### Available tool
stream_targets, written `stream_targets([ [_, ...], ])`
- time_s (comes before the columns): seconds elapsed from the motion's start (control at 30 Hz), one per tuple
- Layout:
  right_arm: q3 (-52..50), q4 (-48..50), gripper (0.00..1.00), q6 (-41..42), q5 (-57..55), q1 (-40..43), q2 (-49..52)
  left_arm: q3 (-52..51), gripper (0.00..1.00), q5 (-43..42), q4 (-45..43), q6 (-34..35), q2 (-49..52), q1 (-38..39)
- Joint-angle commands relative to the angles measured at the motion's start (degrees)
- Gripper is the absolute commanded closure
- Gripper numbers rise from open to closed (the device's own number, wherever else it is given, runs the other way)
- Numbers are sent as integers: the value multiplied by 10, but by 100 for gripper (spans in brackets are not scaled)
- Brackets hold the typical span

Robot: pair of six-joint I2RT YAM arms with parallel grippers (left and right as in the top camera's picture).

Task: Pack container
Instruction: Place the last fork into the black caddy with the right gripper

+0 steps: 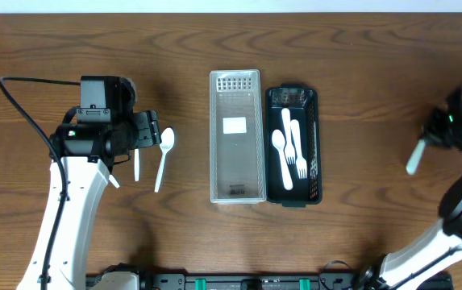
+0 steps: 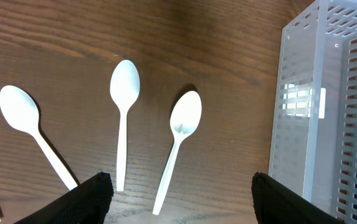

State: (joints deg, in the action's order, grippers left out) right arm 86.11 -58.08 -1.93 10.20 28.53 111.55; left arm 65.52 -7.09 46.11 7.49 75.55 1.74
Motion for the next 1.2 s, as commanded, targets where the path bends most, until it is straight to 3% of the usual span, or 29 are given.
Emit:
stream_targets([
  [0.0,51,-12,88,4,23,-84,-93,10,26,5,2,-3,0,2],
  [0.23,87,-12,85,67,-13,-291,-156,10,26,5,2,-3,0,2],
  [0.5,82,-9,85,117,-44,-445,-98,10,26,5,2,-3,0,2],
  [0.83,62,-11,85,148,-39,-494,20,10,26,5,10,-3,0,2],
  [0.9,62,-10,80,148,-40,-497,29,10,26,5,13,-3,0,2],
  [0.97,62,-8,67,148,-40,-497,30,10,26,5,14,-3,0,2],
  [1.17,77,2,60,147,-40,-496,24,10,26,7,11,-3,-1,2],
])
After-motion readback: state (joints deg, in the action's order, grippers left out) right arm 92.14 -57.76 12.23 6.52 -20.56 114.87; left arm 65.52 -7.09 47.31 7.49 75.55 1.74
